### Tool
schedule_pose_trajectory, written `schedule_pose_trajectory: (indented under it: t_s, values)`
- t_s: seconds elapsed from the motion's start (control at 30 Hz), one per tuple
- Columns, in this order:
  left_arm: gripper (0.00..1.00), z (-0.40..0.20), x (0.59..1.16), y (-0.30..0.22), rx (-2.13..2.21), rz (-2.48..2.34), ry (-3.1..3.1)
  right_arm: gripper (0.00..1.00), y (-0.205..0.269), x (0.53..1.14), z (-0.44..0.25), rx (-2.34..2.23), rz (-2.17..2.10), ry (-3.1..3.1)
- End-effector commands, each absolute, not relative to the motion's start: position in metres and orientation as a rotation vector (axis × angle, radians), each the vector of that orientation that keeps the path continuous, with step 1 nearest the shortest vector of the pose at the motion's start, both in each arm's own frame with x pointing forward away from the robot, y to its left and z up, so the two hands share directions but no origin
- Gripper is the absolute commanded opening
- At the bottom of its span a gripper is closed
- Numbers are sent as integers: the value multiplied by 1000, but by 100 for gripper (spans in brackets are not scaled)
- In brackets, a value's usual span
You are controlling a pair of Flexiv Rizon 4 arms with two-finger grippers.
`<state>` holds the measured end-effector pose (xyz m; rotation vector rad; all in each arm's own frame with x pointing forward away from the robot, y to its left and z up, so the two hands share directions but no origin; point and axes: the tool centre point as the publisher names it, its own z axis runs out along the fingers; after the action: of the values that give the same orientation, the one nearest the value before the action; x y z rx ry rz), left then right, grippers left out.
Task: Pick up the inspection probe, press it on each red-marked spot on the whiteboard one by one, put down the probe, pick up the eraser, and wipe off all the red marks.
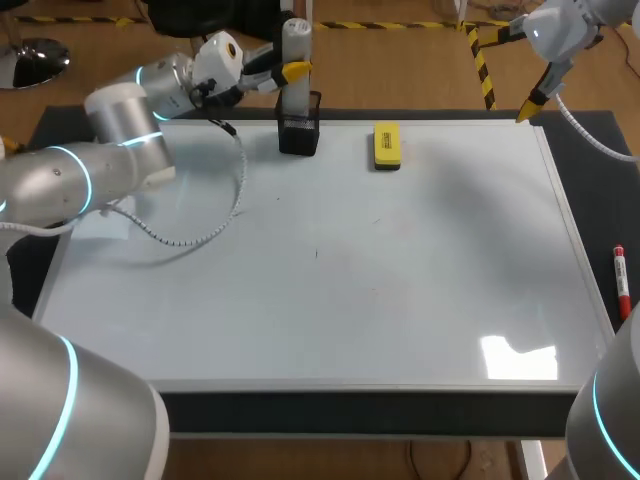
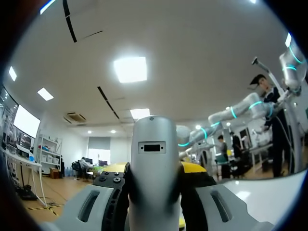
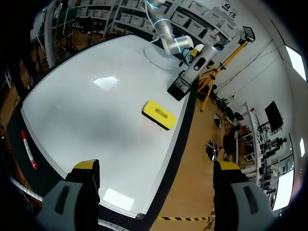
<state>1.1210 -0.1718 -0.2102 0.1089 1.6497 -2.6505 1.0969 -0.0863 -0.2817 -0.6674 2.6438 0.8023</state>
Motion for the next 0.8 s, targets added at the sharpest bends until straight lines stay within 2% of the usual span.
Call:
schedule_pose_trajectory:
  t_s: [0.03,0.8]
  values:
    - [0,-217,1126,-173,221,-2695,1666,100,-87,1098,-281,-672,799,2649]
    - [0,-248,1123,-181,170,-2715,1696,100,-87,1098,-281,-672,799,2649]
